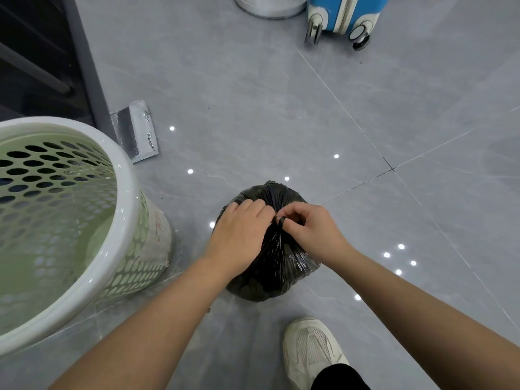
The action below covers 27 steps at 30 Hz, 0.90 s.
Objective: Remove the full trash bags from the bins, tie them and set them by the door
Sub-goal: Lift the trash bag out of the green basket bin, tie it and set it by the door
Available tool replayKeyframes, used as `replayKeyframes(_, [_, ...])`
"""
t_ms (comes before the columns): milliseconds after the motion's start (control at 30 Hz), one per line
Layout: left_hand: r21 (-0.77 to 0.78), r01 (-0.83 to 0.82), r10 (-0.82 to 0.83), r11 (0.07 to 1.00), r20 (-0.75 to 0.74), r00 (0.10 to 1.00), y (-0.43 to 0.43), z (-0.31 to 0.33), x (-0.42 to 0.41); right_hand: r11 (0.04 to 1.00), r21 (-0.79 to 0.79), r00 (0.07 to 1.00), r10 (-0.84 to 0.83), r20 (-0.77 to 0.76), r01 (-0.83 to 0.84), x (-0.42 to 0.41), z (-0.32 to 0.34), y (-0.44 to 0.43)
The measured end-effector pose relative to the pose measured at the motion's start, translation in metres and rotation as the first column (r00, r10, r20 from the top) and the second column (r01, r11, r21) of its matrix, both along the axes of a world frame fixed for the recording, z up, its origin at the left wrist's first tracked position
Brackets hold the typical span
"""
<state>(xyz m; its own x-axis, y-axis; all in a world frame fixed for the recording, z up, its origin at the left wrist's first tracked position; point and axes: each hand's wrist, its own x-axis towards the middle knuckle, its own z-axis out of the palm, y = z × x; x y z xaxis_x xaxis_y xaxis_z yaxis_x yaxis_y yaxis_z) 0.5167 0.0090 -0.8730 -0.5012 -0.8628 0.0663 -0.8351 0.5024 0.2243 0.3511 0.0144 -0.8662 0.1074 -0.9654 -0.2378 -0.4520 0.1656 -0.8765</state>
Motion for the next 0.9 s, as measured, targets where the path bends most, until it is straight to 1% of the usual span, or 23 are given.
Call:
replayKeyframes(33, [0.057,-0.027,0.029,0.998,-0.039,0.999,-0.001,0.004,0.0,1.0,-0.009,1.0,0.011,-0.005,-0.011,-0.001,0.001,0.0])
replayKeyframes(67, [0.162,-0.072,0.09,0.984,-0.103,0.991,0.0,0.008,-0.001,0.999,-0.023,1.0,0.028,-0.012,-0.029,-0.003,0.001,0.001])
replayKeyframes(100, [0.291,-0.123,0.181,0.949,-0.183,0.966,0.001,0.009,-0.002,0.997,-0.049,0.998,0.057,-0.03,-0.058,-0.005,0.002,0.001])
replayKeyframes(133, [0.43,-0.162,0.285,0.888,-0.237,0.929,0.001,0.01,-0.005,0.991,-0.088,0.994,0.092,-0.063,-0.098,-0.007,0.002,0.003])
replayKeyframes(167, [0.569,-0.188,0.399,0.801,-0.272,0.876,-0.001,0.011,-0.007,0.982,-0.134,0.987,0.124,-0.1,-0.136,-0.008,0.001,0.004])
replayKeyframes(200, [0.711,-0.187,0.523,0.678,-0.288,0.802,-0.005,0.011,-0.009,0.97,-0.181,0.982,0.141,-0.125,-0.162,-0.008,0.0,0.005])
replayKeyframes(233, [0.839,-0.148,0.645,0.523,-0.277,0.712,-0.009,0.011,-0.011,0.961,-0.22,0.981,0.143,-0.132,-0.17,-0.008,-0.001,0.006])
replayKeyframes(267, [0.928,-0.087,0.742,0.362,-0.23,0.63,-0.012,0.013,-0.013,0.953,-0.252,0.982,0.137,-0.127,-0.165,-0.008,-0.002,0.006])
replayKeyframes(300, [0.969,-0.037,0.792,0.245,-0.178,0.584,-0.014,0.015,-0.014,0.948,-0.277,0.985,0.126,-0.117,-0.154,-0.007,-0.002,0.007])
replayKeyframes(333, [0.98,-0.01,0.802,0.197,-0.155,0.577,-0.014,0.016,-0.014,0.945,-0.294,0.987,0.115,-0.109,-0.143,-0.007,-0.003,0.007])
replayKeyframes(400, [0.979,0.021,0.786,0.202,-0.175,0.593,-0.012,0.018,-0.013,0.94,-0.313,0.988,0.103,-0.116,-0.135,-0.008,-0.005,0.008])
replayKeyframes(433, [0.981,0.042,0.79,0.189,-0.177,0.587,-0.011,0.018,-0.013,0.938,-0.319,0.986,0.102,-0.129,-0.138,-0.009,-0.005,0.008])
replayKeyframes(533, [0.996,0.087,0.849,0.023,-0.065,0.525,-0.012,0.02,-0.014,0.931,-0.332,0.981,0.1,-0.169,-0.152,-0.009,-0.007,0.011])
replayKeyframes(567, [0.998,0.063,0.86,0.013,-0.043,0.508,-0.013,0.019,-0.015,0.93,-0.333,0.978,0.099,-0.181,-0.156,-0.008,-0.008,0.011])
replayKeyframes(600, [0.997,0.002,0.858,0.075,-0.066,0.509,-0.013,0.019,-0.017,0.933,-0.325,0.977,0.096,-0.188,-0.155,-0.008,-0.008,0.011])
replayKeyframes(633, [0.971,-0.092,0.831,0.219,-0.137,0.539,-0.012,0.019,-0.018,0.939,-0.312,0.978,0.091,-0.189,-0.148,-0.008,-0.008,0.011])
replayKeyframes(667, [0.888,-0.186,0.764,0.421,-0.236,0.601,-0.01,0.018,-0.018,0.945,-0.297,0.979,0.082,-0.184,-0.135,-0.008,-0.007,0.01])
replayKeyframes(700, [0.743,-0.237,0.651,0.626,-0.33,0.684,-0.006,0.017,-0.017,0.953,-0.28,0.982,0.07,-0.174,-0.118,-0.008,-0.007,0.01])
replayKeyframes(733, [0.58,-0.235,0.511,0.78,-0.373,0.775,-0.003,0.016,-0.015,0.96,-0.263,0.986,0.058,-0.159,-0.099,-0.008,-0.006,0.009])
replayKeyframes(767, [0.436,-0.201,0.371,0.877,-0.349,0.861,0.001,0.015,-0.012,0.967,-0.243,0.989,0.045,-0.142,-0.079,-0.007,-0.006,0.008])
replayKeyframes(800, [0.323,-0.151,0.248,0.934,-0.284,0.926,0.004,0.014,-0.009,0.974,-0.219,0.992,0.033,-0.121,-0.059,-0.007,-0.005,0.007])
replayKeyframes(833, [0.234,-0.097,0.146,0.967,-0.201,0.969,0.006,0.012,-0.007,0.981,-0.192,0.995,0.022,-0.098,-0.041,-0.007,-0.004,0.006])
replayKeyframes(900, [0.109,0.005,0.003,0.994,-0.078,0.997,0.008,0.008,-0.005,0.991,-0.132,0.999,0.007,-0.054,-0.014,-0.007,-0.002,0.006])
